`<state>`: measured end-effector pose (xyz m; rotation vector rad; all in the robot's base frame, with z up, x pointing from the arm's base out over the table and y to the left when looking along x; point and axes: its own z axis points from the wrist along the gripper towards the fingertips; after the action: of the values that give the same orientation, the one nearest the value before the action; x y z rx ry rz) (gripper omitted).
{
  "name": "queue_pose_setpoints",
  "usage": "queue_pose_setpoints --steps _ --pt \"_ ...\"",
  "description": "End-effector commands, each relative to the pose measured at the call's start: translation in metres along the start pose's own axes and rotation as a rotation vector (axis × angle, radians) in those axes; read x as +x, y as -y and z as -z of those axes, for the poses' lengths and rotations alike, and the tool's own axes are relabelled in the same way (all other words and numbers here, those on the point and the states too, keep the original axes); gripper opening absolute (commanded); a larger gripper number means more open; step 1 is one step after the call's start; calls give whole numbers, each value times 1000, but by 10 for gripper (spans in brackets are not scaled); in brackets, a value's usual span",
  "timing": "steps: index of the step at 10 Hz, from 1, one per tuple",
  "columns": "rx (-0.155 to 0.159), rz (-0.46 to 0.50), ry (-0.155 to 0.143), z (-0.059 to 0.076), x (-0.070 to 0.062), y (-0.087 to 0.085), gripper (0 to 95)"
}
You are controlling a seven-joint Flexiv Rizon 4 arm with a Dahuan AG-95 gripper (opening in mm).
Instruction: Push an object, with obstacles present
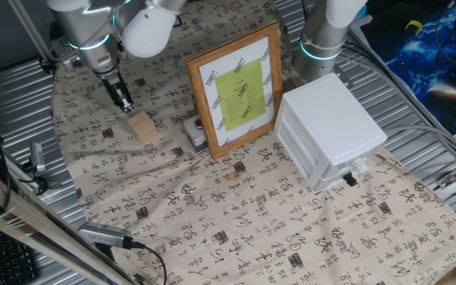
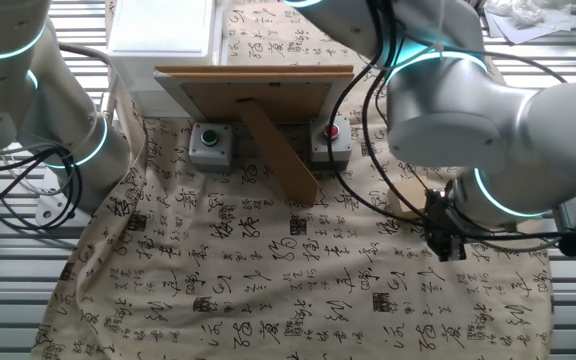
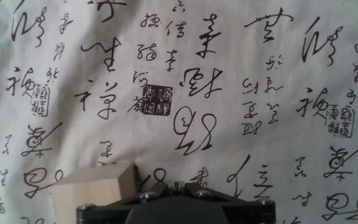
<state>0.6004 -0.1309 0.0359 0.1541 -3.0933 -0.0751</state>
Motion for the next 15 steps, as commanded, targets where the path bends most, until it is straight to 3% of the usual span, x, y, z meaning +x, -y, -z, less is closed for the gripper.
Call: queue_pose_setpoints --steps 1,4,13,15 --pt "3 0 2 0 3 -5 0" --pt "0 -3 7 -1 5 -17 0" --pt "5 -29 5 7 -27 -70 0" --pt "55 30 0 7 -27 -68 0"
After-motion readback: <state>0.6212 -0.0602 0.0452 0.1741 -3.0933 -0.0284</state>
